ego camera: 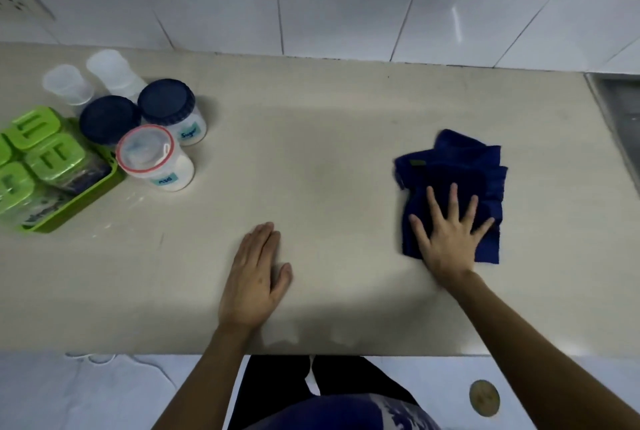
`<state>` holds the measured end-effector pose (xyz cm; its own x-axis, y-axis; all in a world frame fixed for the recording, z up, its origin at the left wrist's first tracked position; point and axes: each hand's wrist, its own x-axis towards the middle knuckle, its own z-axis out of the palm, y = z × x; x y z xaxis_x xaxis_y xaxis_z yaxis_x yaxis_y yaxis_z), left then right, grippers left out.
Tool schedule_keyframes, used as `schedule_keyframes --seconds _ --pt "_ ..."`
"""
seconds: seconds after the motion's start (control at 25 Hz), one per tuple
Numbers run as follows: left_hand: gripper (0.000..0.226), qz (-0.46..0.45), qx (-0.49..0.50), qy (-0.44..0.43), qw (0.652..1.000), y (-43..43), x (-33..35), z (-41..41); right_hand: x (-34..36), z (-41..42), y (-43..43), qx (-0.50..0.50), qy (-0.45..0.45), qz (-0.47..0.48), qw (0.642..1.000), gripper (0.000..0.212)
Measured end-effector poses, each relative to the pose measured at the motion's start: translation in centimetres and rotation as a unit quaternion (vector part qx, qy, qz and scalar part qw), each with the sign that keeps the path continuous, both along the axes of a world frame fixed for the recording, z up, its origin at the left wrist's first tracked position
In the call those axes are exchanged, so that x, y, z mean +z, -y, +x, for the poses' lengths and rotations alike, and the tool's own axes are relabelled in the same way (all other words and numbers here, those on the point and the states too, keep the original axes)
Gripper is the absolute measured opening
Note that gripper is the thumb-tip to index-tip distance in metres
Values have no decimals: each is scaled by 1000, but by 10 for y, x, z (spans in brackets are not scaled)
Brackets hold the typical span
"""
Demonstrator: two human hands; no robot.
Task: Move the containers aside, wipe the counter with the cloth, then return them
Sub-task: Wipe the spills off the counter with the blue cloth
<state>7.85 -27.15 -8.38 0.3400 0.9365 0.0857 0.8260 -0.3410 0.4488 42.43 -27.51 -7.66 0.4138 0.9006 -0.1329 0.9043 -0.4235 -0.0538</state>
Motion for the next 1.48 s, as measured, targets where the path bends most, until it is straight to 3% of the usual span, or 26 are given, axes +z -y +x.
schedule_keyframes --seconds 0.08,0.2,0.32,0.4,0.56,0.72,0.76,0.88,1.0,1.08,1.24,1.36,1.48 --pt "54 1 -1 -1 1000 2 1 1 1 -53 -12 36 -15 6 999 72" --pt "56 -7 -1 -22 1000 1 2 2 -1 -142 -6 227 -18 20 973 68" --pt "56 -14 2 -29 999 1 3 3 0 -145 3 322 -35 46 945 65" --pt "55 -10 11 -18 1000 1 3 3 -5 -89 6 291 -24 60 955 64" --pt "54 -1 14 -2 1000 2 2 3 1 36 24 92 -14 21 995 68" --pt "54 -4 12 10 1000 0 -2 1 2 -17 9 -72 -6 4 997 76" --pt "54 -5 11 7 1000 1 -1 2 2 -50 5 -48 -13 3 999 75" --pt "55 -8 6 -10 1000 1 -1 1 0 -142 16 152 -28 10 988 69" --pt "56 -11 0 -20 1000 2 2 1 2 -138 31 259 -34 28 965 66" --pt "55 -3 0 -12 1000 1 3 2 -2 -88 35 235 -34 46 970 67" --pt "53 1 5 -1 1000 1 4 3 1 8 50 56 -35 19 998 73" --pt "52 -7 -4 3 1000 1 4 2 3 -4 51 -29 -27 -2 999 77" --pt "49 -31 -5 54 998 -1 10 -4 5 -79 44 -12 -28 -7 1000 75"
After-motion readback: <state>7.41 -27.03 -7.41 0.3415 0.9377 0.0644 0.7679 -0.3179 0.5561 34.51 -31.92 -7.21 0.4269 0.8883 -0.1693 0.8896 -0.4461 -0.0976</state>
